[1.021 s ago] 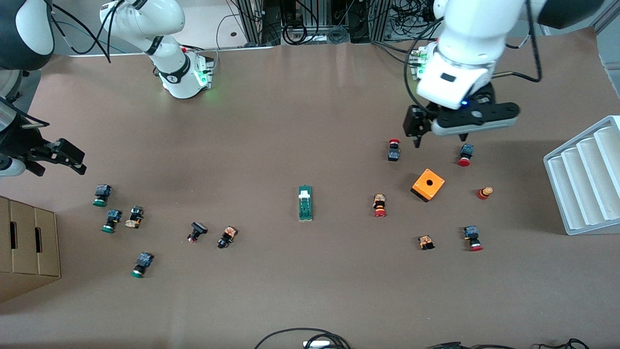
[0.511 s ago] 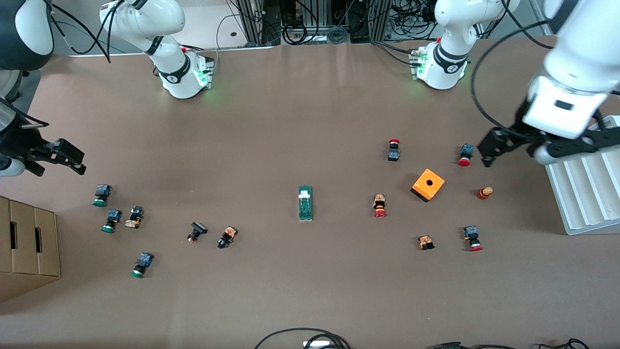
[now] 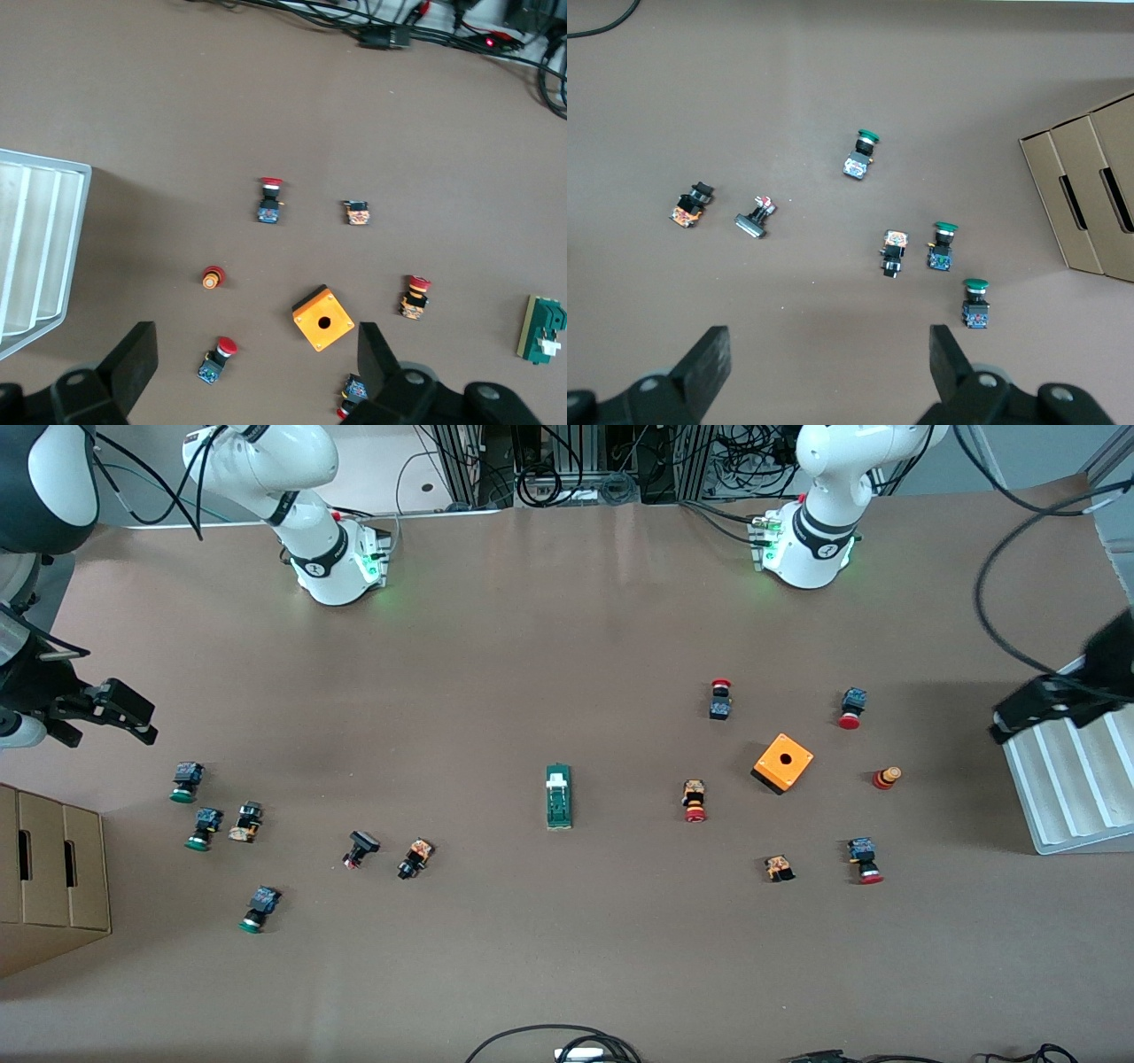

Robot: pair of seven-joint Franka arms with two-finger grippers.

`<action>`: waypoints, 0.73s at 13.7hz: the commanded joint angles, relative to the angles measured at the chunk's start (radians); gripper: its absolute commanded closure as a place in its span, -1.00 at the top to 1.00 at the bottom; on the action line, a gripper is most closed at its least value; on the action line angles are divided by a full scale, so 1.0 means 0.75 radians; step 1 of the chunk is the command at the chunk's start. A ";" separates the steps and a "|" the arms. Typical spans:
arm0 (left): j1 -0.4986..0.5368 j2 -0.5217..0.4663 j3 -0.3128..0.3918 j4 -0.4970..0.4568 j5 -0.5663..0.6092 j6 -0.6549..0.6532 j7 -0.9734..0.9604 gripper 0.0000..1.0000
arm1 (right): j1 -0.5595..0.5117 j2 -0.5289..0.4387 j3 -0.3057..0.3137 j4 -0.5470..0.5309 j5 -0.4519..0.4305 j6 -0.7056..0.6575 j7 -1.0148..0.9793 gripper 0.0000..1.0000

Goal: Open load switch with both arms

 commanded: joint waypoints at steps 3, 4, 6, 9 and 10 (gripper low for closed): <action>0.003 -0.002 0.105 0.005 -0.043 -0.036 0.119 1.00 | 0.003 0.020 -0.002 0.037 -0.037 -0.024 -0.007 1.00; 0.015 -0.002 0.107 0.009 -0.047 -0.044 0.146 1.00 | 0.003 0.020 -0.002 0.037 -0.037 -0.025 -0.007 1.00; 0.013 -0.002 0.107 0.009 -0.051 -0.063 0.183 1.00 | 0.001 0.020 -0.002 0.035 -0.037 -0.025 -0.007 1.00; 0.011 0.028 0.107 -0.006 -0.047 -0.085 0.187 1.00 | -0.001 0.020 -0.002 0.035 -0.037 -0.022 -0.007 1.00; 0.011 0.051 0.107 -0.006 -0.041 -0.102 0.191 1.00 | 0.001 0.020 -0.002 0.035 -0.037 -0.020 -0.007 1.00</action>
